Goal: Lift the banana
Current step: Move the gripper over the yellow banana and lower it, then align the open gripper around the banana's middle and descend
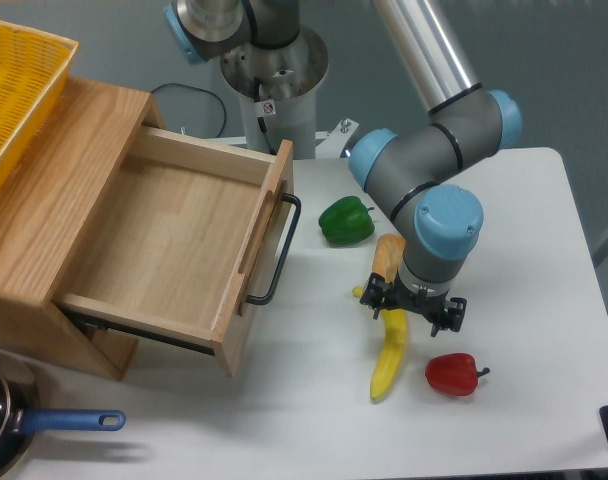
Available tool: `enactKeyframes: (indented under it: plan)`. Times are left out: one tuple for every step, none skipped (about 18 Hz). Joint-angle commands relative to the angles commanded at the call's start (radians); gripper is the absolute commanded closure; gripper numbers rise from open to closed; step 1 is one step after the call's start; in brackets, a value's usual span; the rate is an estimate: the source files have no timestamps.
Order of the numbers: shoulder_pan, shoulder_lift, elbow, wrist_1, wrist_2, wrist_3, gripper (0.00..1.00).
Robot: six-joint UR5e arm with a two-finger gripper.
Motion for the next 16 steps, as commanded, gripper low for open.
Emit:
enactKeyframes:
  plan:
    - [-0.002, -0.009, 0.006, 0.003, 0.011, 0.0, 0.0]
    - [-0.002, -0.015, 0.009, 0.012, 0.032, 0.0, 0.0]
    - [-0.005, -0.018, 0.011, 0.018, 0.044, 0.002, 0.0]
    - [-0.006, -0.022, 0.012, 0.02, 0.046, 0.003, 0.0]
    - [-0.006, -0.025, 0.014, 0.023, 0.046, 0.003, 0.0]
    - [-0.006, -0.026, 0.017, 0.026, 0.046, 0.003, 0.0]
    - [-0.008, -0.029, 0.017, 0.026, 0.045, 0.003, 0.0]
    - [-0.011, -0.031, 0.017, 0.026, 0.046, 0.003, 0.0]
    - [-0.015, -0.032, 0.017, 0.026, 0.045, 0.003, 0.0]
    - [-0.017, -0.034, 0.017, 0.028, 0.045, 0.003, 0.0]
    - [-0.02, -0.037, 0.015, 0.028, 0.045, 0.003, 0.0]
    - [-0.028, -0.04, 0.015, 0.026, 0.045, 0.0, 0.0]
    - [-0.031, -0.043, 0.015, 0.028, 0.045, -0.002, 0.0]
    - [-0.031, -0.045, 0.015, 0.028, 0.045, -0.003, 0.0]
    - [-0.031, -0.048, 0.014, 0.028, 0.045, -0.003, 0.0]
    - [-0.031, -0.049, 0.014, 0.028, 0.045, -0.003, 0.0]
